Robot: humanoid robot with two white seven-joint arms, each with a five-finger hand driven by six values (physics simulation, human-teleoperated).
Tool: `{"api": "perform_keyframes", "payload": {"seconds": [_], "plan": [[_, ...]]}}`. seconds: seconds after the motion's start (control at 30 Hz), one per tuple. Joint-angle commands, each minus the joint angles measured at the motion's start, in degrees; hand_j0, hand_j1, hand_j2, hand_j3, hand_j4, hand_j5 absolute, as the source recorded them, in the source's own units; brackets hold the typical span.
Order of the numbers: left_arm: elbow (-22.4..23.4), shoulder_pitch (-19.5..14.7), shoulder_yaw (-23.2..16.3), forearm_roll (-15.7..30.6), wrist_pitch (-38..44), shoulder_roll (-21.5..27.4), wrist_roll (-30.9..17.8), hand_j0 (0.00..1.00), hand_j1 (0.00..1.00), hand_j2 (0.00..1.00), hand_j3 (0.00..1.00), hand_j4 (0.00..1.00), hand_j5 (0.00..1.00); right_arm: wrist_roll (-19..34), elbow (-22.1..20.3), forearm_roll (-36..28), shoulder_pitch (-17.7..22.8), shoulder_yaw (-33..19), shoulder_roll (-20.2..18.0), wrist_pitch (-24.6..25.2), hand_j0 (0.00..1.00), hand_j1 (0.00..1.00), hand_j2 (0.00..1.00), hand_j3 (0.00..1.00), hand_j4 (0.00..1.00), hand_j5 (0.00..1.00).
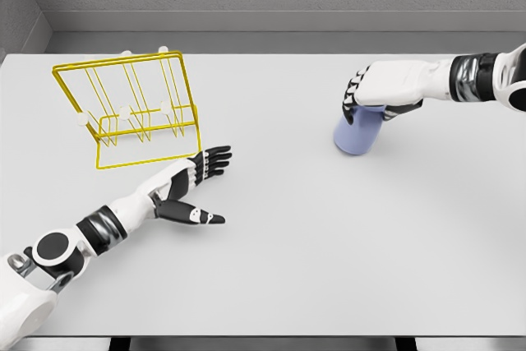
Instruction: Place the cup on the cup holder with both arms
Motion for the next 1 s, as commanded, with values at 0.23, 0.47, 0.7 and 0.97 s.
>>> {"api": "perform_keyframes", "payload": {"seconds": [0.23,0.47,0.7,0.97], "plan": [[-0.32,0.0,0.14,0.48,-0.42,-0.68,0.0,1.0,1.0,1.0,1.0,1.0,1.0,-0.04,-4.78,-0.29,0.0,-0.07,-1.77,0.15,0.5,0.5,0.5,0.5,0.5,0.5],[-0.14,-0.09,0.23,0.56,-0.42,-0.77,0.0,1.0,1.0,1.0,1.0,1.0,1.0,-0.04,-9.44,-0.2,0.53,-0.07,-3.35,0.15,0.5,0.5,0.5,0.5,0.5,0.5],[-0.05,-0.44,0.32,0.56,-0.34,-0.77,0.0,1.0,1.0,1.0,1.0,1.0,1.0,-0.04,-13.57,-0.29,0.79,-0.07,-4.31,0.15,0.5,0.5,0.5,0.5,0.5,0.5],[-0.05,-0.53,0.32,0.56,-0.34,-0.86,0.0,1.0,1.0,1.0,1.0,1.0,1.0,-0.04,-17.88,-0.38,1.76,-0.07,-5.9,0.15,0.5,0.5,0.5,0.5,0.5,0.5]]}}
